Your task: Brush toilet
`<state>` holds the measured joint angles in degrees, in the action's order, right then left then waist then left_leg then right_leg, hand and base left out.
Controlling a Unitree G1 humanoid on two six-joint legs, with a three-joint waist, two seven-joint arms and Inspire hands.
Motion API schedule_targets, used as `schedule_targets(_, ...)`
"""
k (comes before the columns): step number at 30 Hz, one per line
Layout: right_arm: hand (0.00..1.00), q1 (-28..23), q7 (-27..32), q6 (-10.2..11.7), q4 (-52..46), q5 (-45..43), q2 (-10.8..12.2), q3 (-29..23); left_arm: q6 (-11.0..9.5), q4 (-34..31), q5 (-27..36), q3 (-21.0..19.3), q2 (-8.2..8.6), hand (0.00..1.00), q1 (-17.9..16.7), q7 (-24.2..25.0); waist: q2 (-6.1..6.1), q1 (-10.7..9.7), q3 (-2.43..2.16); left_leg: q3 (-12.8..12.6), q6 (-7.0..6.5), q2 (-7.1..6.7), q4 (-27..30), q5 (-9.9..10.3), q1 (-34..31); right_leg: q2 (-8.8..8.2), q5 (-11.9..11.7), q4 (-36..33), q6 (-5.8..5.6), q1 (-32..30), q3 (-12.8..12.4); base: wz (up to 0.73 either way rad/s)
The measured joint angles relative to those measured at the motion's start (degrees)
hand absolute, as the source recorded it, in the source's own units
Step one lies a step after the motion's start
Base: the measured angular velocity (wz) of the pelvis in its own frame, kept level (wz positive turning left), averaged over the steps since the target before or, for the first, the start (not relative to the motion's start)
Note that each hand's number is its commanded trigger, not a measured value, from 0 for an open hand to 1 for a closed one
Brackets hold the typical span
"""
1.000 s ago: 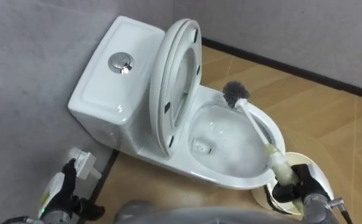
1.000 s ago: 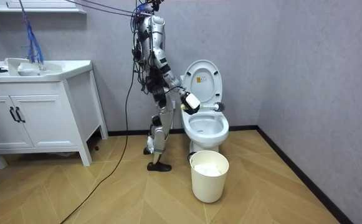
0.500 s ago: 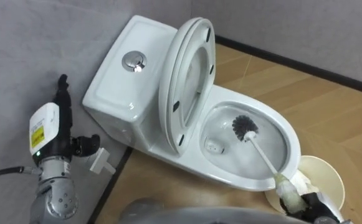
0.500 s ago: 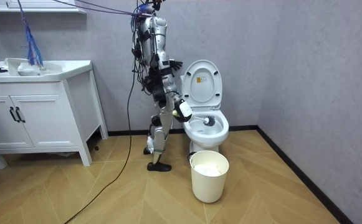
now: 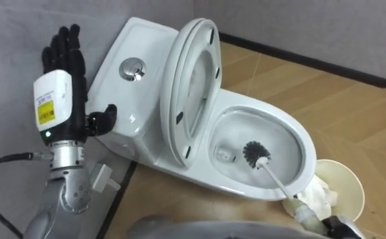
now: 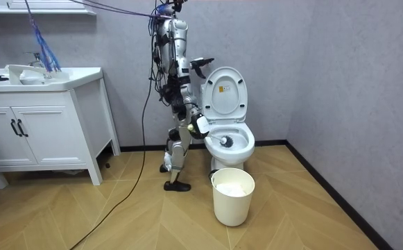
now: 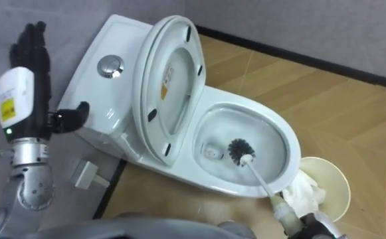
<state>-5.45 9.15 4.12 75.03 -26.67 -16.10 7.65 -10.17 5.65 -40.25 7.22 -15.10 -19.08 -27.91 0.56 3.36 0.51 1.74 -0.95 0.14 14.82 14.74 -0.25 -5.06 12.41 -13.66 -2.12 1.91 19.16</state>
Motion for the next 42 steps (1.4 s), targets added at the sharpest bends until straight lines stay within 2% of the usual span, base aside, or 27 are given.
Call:
schedule_targets(3,1.0,0.6,-0.65,-0.27,-0.95,-1.64,0.01,0.02,1.03,2.59,1.49,2.52,0.03,0.0,-0.03,4.28,0.48,-0.07,0.02,-0.72,0.01,0.06,0.01,-0.02,-0.32,0.09,0.0,-0.15,0.09,-1.02,-0.72,-0.11)
schedule_targets(4,1.0,0.9,-0.63,-0.5,-1.52,-2.91,0.0,-0.1,1.02,4.13,1.51,2.77,0.03,0.0,-0.03,5.51,0.78,-0.06,0.15,-0.76,0.0,0.06,0.04,-0.02,-0.43,0.09,-0.01,-0.25,0.1,-1.2,-0.88,-0.06)
schedule_targets(8,1.0,1.73,-0.54,-0.5,-3.34,-4.45,-0.02,-0.17,1.22,6.99,2.71,3.17,-0.14,0.0,0.04,7.74,1.23,-0.44,0.17,-0.9,0.0,0.07,0.64,-0.02,-1.45,0.06,-0.09,-0.45,0.22,-2.05,-0.76,-0.01)
schedule_targets(11,1.0,2.77,-0.44,-0.5,-4.11,-4.45,-0.21,0.12,1.06,9.14,3.63,4.81,-0.47,0.0,1.76,7.77,0.63,0.04,-0.13,-1.18,-0.01,0.07,0.9,-0.02,-2.63,-0.1,-0.1,-1.44,0.23,-3.58,-1.1,-0.05)
schedule_targets(12,1.0,3.57,-0.21,-0.51,-4.04,-4.46,-0.31,0.4,1.07,9.6,3.65,5.34,-0.91,0.0,2.41,8.13,0.25,0.06,-0.36,-1.29,-0.07,0.05,1.04,-0.07,-3.35,-0.2,-0.11,-2.1,0.25,-4.56,-1.22,-0.05)
schedule_targets(13,1.0,4.61,0.19,-0.53,-3.82,-4.53,-0.5,0.76,1.0,10.36,3.63,5.65,-1.27,0.0,3.29,8.5,-0.18,0.19,-0.4,-1.44,-0.12,0.01,1.11,-0.32,-4.1,-0.36,-0.11,-2.73,0.25,-5.54,-1.44,-0.04)
schedule_targets(14,1.0,5.23,0.35,-0.54,-3.74,-4.71,-0.74,1.11,1.01,10.91,3.66,5.85,-1.31,0.0,3.55,8.56,-0.19,0.27,-0.31,-1.48,-0.13,0.01,1.38,-0.33,-4.52,-0.43,-0.11,-3.15,0.25,-6.19,-1.58,-0.04)
schedule_targets(16,1.0,8.23,1.29,-1.55,-3.71,-6.11,-1.88,2.76,1.18,12.89,3.68,6.88,-1.33,0.0,5.82,8.52,-1.58,0.47,-0.25,-1.49,-0.21,-0.1,2.98,-0.37,-6.86,-0.79,-0.2,-4.35,0.4,-8.4,-1.68,-0.02)
schedule_targets(17,1.0,9.04,1.69,-1.86,-3.72,-6.61,-2.07,3.32,1.1,13.53,3.64,7.05,-1.34,0.0,6.02,8.42,-1.8,0.59,-0.26,-1.51,-0.26,-0.18,3.15,-0.4,-7.47,-0.89,-0.18,-4.83,0.44,-9.19,-1.71,-0.07)
schedule_targets(19,1.0,11.73,2.77,-2.34,-3.99,-9.2,-2.43,4.61,0.9,14.78,3.36,7.16,-1.35,0.0,9.04,8.54,-1.62,1.79,-0.02,-1.99,-0.26,-0.53,4.59,-0.64,-10.51,-1.39,0.15,-7.56,0.99,-13.04,-2.38,-0.08)
schedule_targets(23,1.0,15.49,3.63,-2.27,-3.99,-12.85,-3.21,5.3,0.32,16.47,3.3,7.34,-1.36,0.0,12.92,8.38,-1.48,2.86,0.35,-2.1,-0.23,-0.79,7.51,-1.02,-15.44,-2.16,0.08,-10.74,1.6,-18.1,-2.76,0.0)
schedule_targets(25,1.0,17.84,4.48,-3.0,-4.8,-14.57,-4.17,7.45,0.26,17.27,3.42,7.73,-1.4,0.0,15.66,7.94,-1.6,3.66,0.72,-2.4,-0.38,-0.84,9.05,-1.13,-19.21,-2.5,-0.13,-12.47,2.01,-21.76,-3.1,-0.05)
schedule_targets(28,1.0,19.98,5.23,-3.5,-5.69,-15.55,-4.89,9.18,0.3,17.5,3.37,8.61,-1.67,0.0,18.26,6.24,-1.59,4.34,0.86,-2.83,-0.49,-0.94,10.46,-1.61,-23.78,-2.87,-0.47,-13.65,2.47,-26.59,-3.43,-0.05)
schedule_targets(32,1.0,21.76,6.53,-5.28,-6.19,-16.38,-5.11,11.52,0.31,17.4,3.45,9.77,-1.79,0.0,19.87,2.9,-1.57,5.61,0.92,-3.62,-0.42,-0.86,11.03,-2.52,-28.14,-2.96,-1.39,-15.06,3.08,-31.67,-4.34,-0.12)
schedule_targets(37,1.0,25.23,6.51,-9.19,-6.35,-14.66,-8.13,17.96,1.11,16.95,3.54,12.07,-1.71,0.0,22.79,-2.01,-2.22,7.48,1.49,-4.55,-0.33,-0.87,13.24,-2.79,-34.64,-3.58,-1.27,-18.19,3.68,-39.02,-5.67,-0.03)
schedule_targets(42,1.0,26.87,6.18,-10.51,-7.04,-10.14,-9.47,18.49,1.71,14.42,3.51,12.88,-1.6,0.0,23.48,-6.39,-2.54,8.04,1.55,-4.49,-0.22,-0.77,15.57,-2.9,-40.69,-3.71,-1.47,-20.11,4.19,-44.97,-5.9,0.01)
